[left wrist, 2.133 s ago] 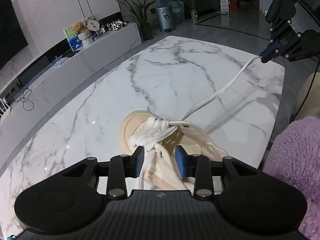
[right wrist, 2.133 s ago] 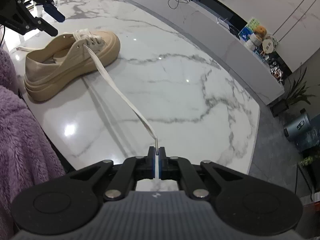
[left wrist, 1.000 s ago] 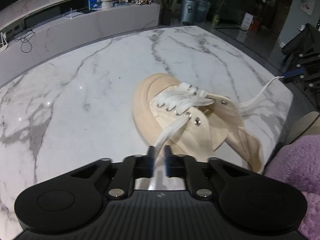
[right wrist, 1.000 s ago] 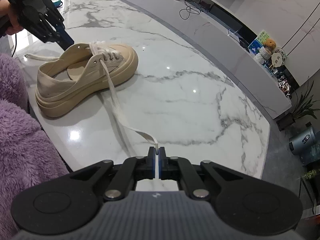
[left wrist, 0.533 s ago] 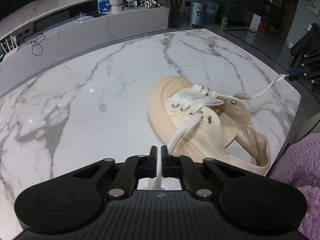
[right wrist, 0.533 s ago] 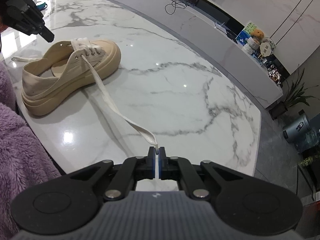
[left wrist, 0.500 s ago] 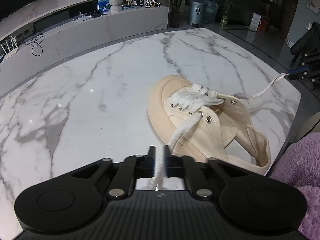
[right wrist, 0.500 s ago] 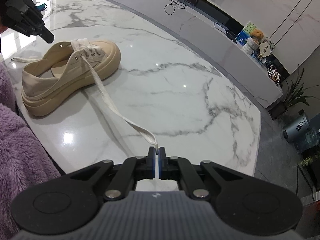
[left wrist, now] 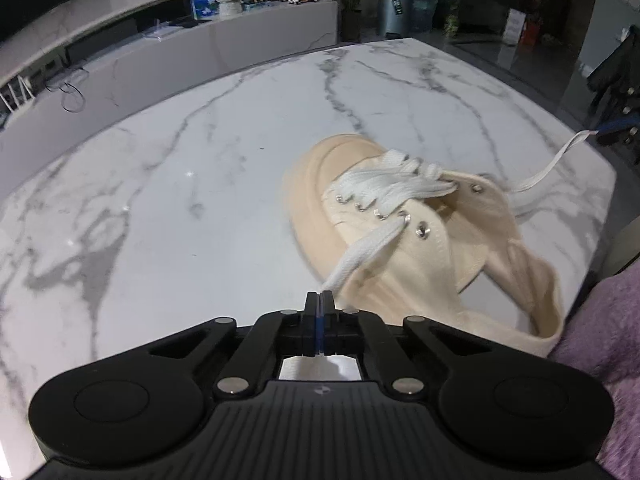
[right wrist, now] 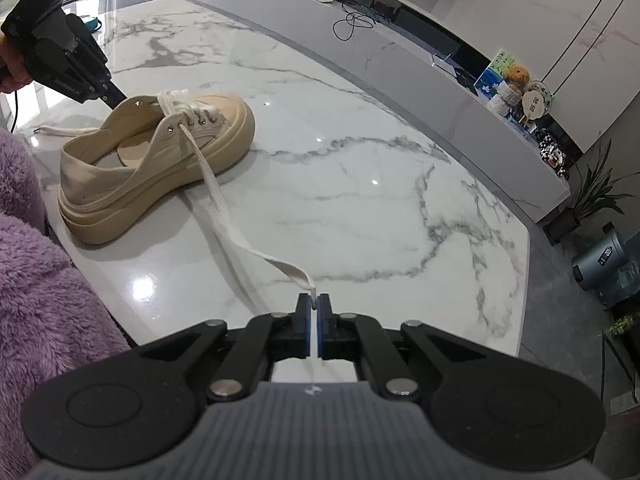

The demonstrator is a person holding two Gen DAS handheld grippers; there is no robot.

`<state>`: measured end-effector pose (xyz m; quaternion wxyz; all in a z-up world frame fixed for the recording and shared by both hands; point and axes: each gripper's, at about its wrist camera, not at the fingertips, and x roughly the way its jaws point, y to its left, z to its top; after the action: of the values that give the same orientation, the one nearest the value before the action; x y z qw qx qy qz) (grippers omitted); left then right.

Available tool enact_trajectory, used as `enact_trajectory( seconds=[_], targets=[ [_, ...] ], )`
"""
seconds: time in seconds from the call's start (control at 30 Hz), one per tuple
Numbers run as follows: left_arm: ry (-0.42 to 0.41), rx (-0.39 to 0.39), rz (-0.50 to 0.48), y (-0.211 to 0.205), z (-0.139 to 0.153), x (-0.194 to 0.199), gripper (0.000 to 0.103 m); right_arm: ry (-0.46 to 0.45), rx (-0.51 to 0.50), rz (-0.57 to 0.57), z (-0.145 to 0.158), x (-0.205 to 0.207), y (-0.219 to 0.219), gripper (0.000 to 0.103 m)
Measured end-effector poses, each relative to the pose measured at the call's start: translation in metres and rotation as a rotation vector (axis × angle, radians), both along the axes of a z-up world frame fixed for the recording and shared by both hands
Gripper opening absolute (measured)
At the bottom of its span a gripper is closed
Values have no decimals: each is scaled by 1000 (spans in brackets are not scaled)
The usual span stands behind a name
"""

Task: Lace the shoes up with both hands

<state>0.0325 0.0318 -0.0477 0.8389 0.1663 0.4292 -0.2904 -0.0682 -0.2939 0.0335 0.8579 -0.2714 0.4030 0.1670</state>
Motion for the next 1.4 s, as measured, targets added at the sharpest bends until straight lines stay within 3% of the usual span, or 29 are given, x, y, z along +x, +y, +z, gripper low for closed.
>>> enact_trajectory(
  seconds=[0.17,0.3,0.33,0.47,0.53,0.63,0.7,0.77,0.8,1.2,1.4],
  targets=[
    [-20,19,28,13,7,0,0,5,-24,-32,-2,2,-6,3],
    [-44,-22,-28,14,13,-5,0,5,-25,-64,-2,3,-14,3],
    [-54,-16,-36,12,14,-6,3,6,-17,-70,-2,4,-16,3],
    [-58,-8,-71,1,11,-8,32,6,-16,-68,-2,2,-14,3],
    [-60,-10,-88,-4,10,-8,34,6,-16,-63,-2,2,-12,3],
    [-59,4,-91,-12,5,-4,31,5,-13,-62,-1,2,-11,3],
    [-41,-4,-93,-16,1,-1,22,3,-10,-63,-2,3,-10,3],
    [-29,-6,-89,-19,-1,3,4,2,-9,-64,-2,4,-10,3],
    [-27,-3,-82,-19,-2,4,2,2,-9,-64,-2,4,-10,3],
    [-42,15,-28,-1,14,0,0,-3,-13,-107,0,7,-21,3],
    [-54,48,-69,-6,21,-11,4,-30,-40,-122,4,9,-18,3]
  ],
)
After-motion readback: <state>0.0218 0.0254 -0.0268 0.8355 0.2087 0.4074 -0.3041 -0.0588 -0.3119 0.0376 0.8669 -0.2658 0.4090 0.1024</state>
